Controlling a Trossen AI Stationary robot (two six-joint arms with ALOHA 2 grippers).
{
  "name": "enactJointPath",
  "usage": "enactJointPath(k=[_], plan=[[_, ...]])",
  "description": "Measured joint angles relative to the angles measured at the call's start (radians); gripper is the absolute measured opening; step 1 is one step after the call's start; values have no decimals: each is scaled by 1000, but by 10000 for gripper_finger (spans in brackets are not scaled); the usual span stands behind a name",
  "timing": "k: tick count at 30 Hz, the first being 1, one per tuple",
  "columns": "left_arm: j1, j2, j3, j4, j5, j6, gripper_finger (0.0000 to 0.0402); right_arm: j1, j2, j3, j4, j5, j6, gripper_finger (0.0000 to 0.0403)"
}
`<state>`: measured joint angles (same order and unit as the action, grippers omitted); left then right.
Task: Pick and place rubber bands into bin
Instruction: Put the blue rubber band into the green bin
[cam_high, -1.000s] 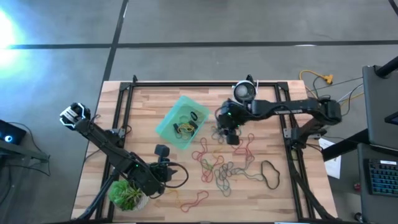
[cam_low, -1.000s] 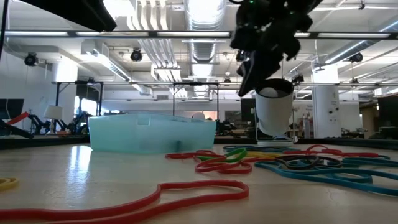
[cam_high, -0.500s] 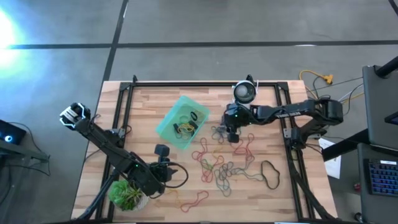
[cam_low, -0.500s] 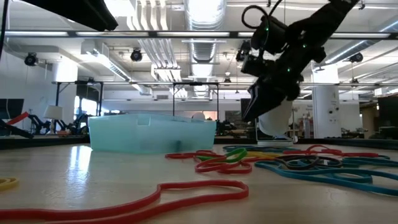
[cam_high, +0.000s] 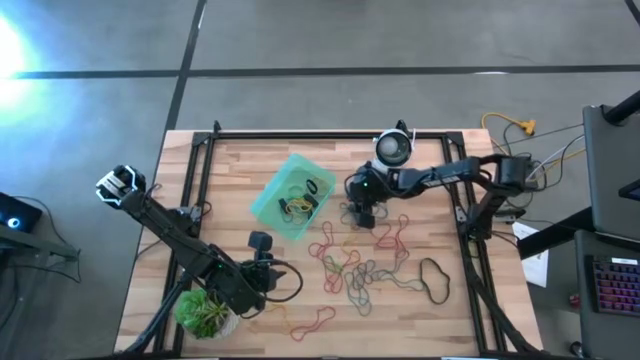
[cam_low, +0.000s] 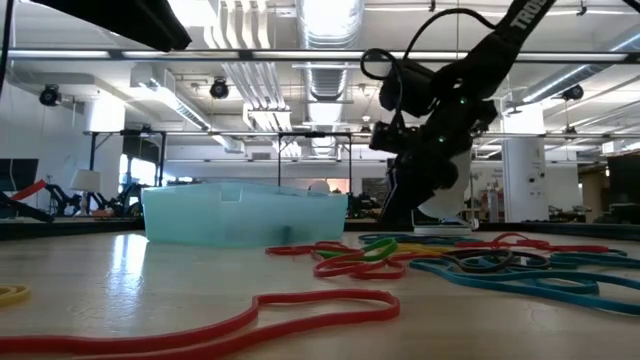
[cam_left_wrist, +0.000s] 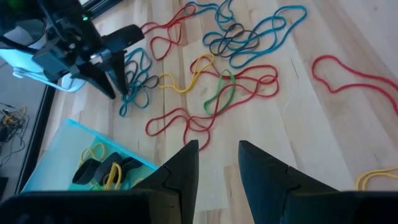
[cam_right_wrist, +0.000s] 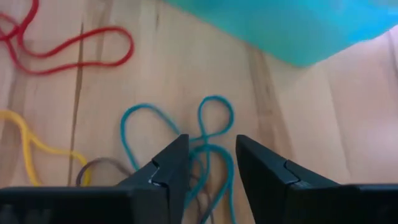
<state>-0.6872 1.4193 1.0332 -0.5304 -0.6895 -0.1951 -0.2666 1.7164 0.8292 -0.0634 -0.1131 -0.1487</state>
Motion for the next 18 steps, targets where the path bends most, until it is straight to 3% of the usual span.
enactJointPath(k=[11, 14, 18], plan=[[0, 0, -1, -1, 0, -2, 98, -6, 100, 35, -8, -44, 29, 139], [0, 0, -1, -1, 0, -2, 98, -7, 104, 38, -8, -37, 10, 115], [0, 0, -3, -1, 0, -2, 98, -5, 75, 35, -20, -32, -29, 50]])
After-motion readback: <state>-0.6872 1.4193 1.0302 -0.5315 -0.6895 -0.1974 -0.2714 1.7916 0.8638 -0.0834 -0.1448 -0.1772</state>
